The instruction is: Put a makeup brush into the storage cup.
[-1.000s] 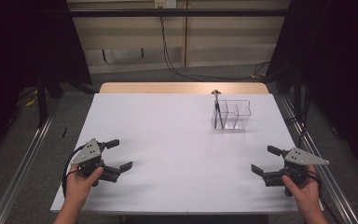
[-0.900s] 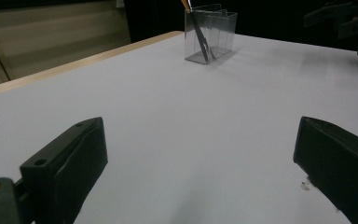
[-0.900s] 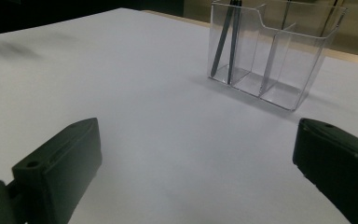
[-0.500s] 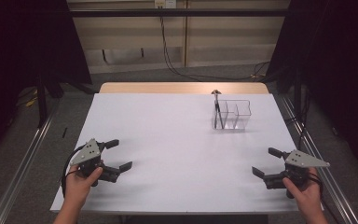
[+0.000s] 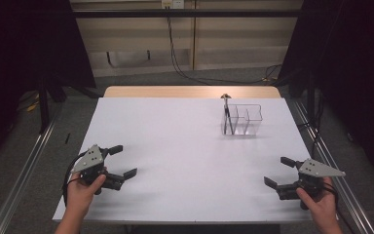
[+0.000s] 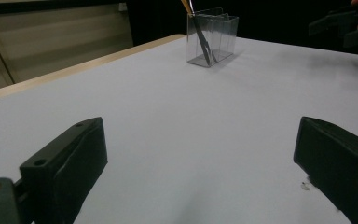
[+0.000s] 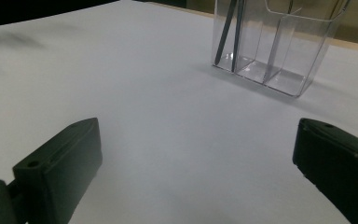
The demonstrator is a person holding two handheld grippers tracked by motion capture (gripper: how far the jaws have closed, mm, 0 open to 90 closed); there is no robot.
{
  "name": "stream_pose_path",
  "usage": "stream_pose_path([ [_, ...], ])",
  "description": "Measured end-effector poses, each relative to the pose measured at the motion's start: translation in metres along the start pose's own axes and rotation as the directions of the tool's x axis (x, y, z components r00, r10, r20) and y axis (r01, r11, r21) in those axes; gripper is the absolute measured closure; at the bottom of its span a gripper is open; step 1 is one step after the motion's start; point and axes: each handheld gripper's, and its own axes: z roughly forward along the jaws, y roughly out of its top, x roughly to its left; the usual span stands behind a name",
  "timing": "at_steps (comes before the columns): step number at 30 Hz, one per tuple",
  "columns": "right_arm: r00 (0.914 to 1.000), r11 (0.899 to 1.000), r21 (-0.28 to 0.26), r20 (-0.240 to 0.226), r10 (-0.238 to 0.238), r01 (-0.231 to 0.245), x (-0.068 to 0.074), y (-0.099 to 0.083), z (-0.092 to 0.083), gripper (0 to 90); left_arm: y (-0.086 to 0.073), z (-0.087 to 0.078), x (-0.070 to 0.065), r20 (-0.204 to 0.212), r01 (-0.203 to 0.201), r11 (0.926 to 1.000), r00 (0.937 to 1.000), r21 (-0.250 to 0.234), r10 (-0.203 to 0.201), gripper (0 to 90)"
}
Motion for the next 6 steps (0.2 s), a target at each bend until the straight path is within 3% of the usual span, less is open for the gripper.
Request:
stream_pose_path([
  [6, 1.0000, 1.000, -0.010, 0.006, 0.002, -0.002, -0.0015, 0.0002, -0.0024, 1.1, 0.0002, 0.0008, -0.0001, 0.003, -0.010, 0.9999, 0.9999, 0.007, 0.010, 2.7],
])
